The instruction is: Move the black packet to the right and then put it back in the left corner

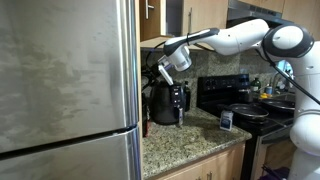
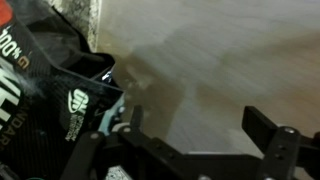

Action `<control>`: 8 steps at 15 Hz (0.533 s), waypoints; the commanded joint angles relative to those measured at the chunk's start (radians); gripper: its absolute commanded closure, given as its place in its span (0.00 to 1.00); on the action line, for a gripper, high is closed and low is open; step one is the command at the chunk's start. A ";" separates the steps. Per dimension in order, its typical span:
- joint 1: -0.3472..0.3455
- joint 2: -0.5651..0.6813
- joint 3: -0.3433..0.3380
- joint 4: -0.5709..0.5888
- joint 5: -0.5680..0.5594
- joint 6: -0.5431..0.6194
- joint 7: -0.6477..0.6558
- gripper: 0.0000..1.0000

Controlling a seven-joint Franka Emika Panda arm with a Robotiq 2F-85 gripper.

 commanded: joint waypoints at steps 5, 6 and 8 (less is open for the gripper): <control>0.149 -0.427 -0.246 -0.101 -0.173 -0.184 0.624 0.00; 0.176 -0.327 -0.248 -0.041 -0.127 -0.164 0.518 0.00; 0.190 -0.373 -0.263 -0.045 -0.146 -0.172 0.556 0.00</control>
